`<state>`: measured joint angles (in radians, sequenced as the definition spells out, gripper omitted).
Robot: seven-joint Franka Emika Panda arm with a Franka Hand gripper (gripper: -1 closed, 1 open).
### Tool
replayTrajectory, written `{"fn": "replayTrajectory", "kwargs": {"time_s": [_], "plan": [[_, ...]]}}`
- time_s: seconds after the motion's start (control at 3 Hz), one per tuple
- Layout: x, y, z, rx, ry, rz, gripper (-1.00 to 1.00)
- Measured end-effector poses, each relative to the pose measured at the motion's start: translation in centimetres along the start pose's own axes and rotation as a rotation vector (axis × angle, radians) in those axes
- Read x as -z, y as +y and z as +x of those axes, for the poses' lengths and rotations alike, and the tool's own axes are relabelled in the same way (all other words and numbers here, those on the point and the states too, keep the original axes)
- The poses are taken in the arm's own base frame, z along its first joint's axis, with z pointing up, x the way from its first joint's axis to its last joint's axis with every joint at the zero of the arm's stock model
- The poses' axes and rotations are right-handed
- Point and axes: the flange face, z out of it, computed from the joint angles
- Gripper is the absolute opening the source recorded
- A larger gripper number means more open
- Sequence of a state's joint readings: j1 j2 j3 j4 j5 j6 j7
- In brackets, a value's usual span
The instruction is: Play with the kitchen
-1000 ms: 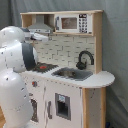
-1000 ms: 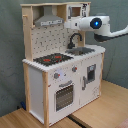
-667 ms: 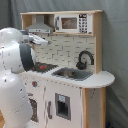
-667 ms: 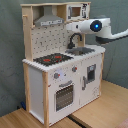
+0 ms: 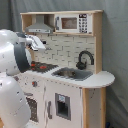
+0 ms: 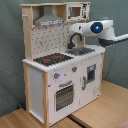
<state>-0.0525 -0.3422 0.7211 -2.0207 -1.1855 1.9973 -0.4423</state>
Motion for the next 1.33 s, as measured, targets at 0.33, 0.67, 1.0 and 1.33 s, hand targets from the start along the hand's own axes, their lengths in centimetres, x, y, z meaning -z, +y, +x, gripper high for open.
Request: {"fn": "replayTrajectory", "kwargs": {"time_s": [0.33, 0.67, 1.0, 1.33], "plan": [[0.3, -0.5, -0.7, -0.092, -0.032, 0.077, 1.0], [0.4, -1.4, -0.5, -0.179, -0.047, 0.16, 1.0], [0.8, -2.6, 0.6, -0.257, -0.042, 0.241, 1.0], [1.0, -3.2, 1.6, -0.338, -0.041, 0.316, 1.0]]}}
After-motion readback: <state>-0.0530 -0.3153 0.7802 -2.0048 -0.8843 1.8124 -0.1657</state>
